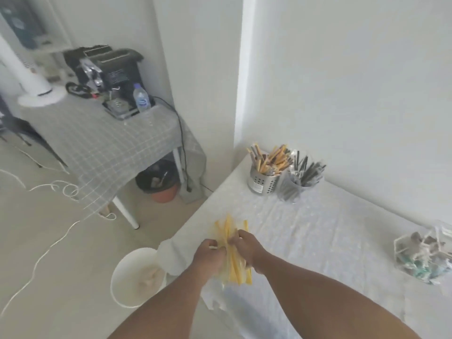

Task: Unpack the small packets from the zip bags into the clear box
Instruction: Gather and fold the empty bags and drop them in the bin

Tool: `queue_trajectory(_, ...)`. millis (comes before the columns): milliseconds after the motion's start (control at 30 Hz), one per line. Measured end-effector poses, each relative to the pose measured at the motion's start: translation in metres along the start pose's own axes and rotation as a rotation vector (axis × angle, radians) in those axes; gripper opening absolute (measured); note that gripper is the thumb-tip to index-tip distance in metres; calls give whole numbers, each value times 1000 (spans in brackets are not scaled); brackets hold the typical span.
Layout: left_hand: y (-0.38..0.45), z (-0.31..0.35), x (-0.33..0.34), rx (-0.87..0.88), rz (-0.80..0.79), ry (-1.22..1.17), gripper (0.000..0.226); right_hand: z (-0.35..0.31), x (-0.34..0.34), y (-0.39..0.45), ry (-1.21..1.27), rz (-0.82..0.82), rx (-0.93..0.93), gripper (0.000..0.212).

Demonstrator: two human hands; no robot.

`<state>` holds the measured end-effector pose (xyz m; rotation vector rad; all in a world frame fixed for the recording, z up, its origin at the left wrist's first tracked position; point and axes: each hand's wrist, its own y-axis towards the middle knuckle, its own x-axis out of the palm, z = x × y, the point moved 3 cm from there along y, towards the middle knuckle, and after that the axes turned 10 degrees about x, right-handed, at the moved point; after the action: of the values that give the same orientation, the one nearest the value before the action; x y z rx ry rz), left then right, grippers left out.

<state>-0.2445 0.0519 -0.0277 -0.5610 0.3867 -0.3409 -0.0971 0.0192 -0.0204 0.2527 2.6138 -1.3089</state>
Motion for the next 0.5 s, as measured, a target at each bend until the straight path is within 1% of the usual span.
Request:
queue_trajectory(133,7,-35,-90,-49,109,-70,34,-47,86,15,-166,-88,-65,30)
queue_trajectory(267,2,-76,-170,-90,255,-144,28,-76,169,22,-282,-144,-153,28)
queue_trajectory(300,-1,-87,-187,-106,289,-164,29,-80,189,22,-293,-162,-154,31)
queue_trajectory(400,-11,-120,-225,-159,363,-215,34,-80,241,27,-309,-230,-113,51)
queue_trajectory(433,-14,-129,-234,-177,385,-217,36,-78,254,29,-313,-250,-104,55)
queue_trajectory(500,-16,-144,-247,-208,434,-205,39,-76,276,35,-342,-292,-85,49)
